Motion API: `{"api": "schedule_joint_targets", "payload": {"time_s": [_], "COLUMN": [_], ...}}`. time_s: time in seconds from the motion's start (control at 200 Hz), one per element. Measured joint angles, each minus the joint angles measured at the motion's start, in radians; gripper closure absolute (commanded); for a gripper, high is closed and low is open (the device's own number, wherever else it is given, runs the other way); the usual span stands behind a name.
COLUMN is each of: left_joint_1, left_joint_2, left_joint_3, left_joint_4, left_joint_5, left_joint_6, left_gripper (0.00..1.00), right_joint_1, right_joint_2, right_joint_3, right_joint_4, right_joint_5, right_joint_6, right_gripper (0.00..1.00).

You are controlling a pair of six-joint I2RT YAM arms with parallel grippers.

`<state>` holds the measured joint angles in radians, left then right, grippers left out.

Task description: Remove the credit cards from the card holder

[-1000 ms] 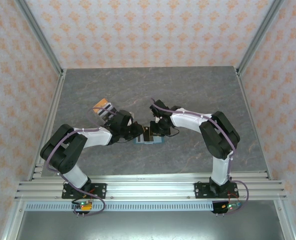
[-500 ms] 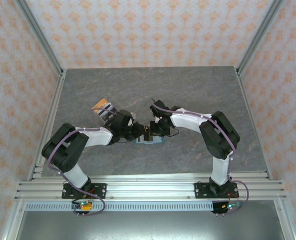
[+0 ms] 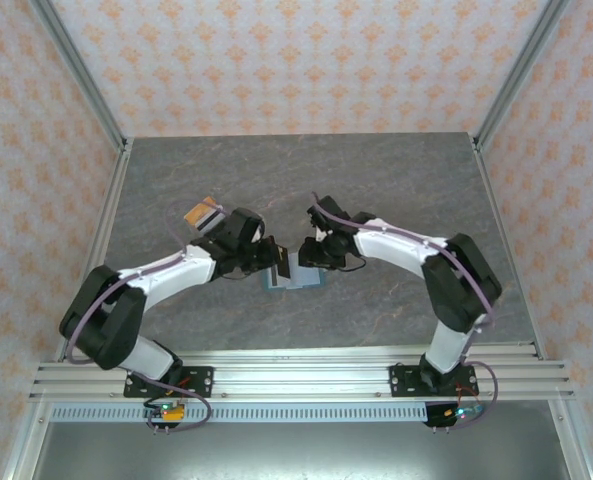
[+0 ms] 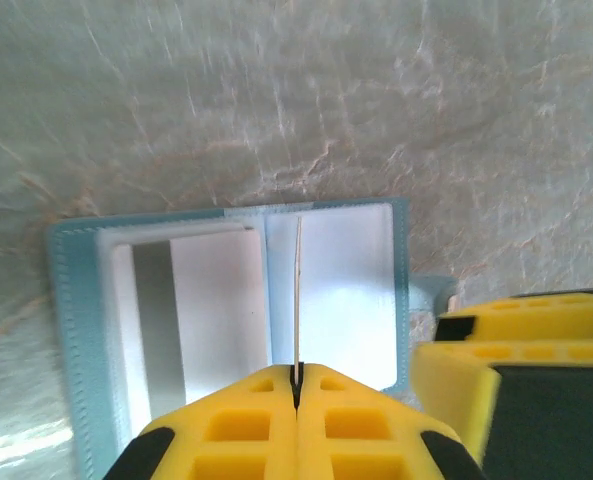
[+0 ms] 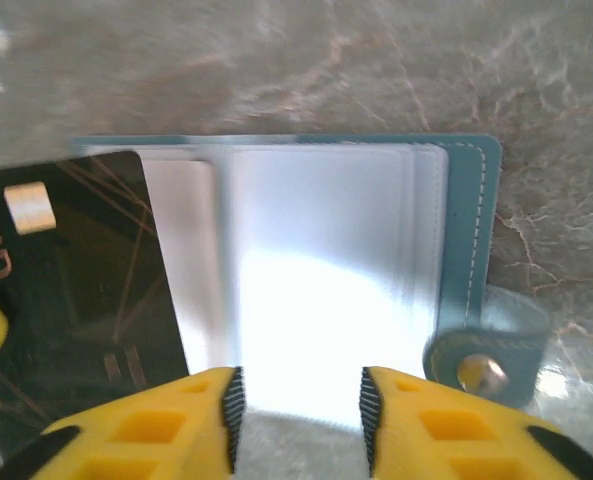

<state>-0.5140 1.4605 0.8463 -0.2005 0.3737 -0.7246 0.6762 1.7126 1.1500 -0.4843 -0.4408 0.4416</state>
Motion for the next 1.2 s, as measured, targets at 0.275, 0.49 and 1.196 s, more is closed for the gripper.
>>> {"api": "schedule_joint_targets", "payload": {"time_s": [0.275,0.49,1.196], "left_joint_1": [0.037,0.100,0.278], "left_joint_2": [-0.143,-0.150,0.243], "left_joint_3": [0.227,0.371,0.637], "left_joint_4": [-0.345,-0.459,-0.621], "left_joint_5": [-0.210,-0.286,-0.247], "left_joint_6": [0.295,0.510,1.048], "left_gripper": [1.00,1.00,1.00], "right_joint_1": [-0.046,-0.134,-0.212], "right_joint_2": [-0.186,-0.245,-0.354], "right_joint_3": [-0.063,-0.150,-0.261], "right_joint_4": [0.040,0.074,0.135], "right_joint_5": [0.032,0.048,0.075], "right_joint_6": [-0.019,-0.049,-0.066], "right_gripper": [0.16,0.02,0.01]}}
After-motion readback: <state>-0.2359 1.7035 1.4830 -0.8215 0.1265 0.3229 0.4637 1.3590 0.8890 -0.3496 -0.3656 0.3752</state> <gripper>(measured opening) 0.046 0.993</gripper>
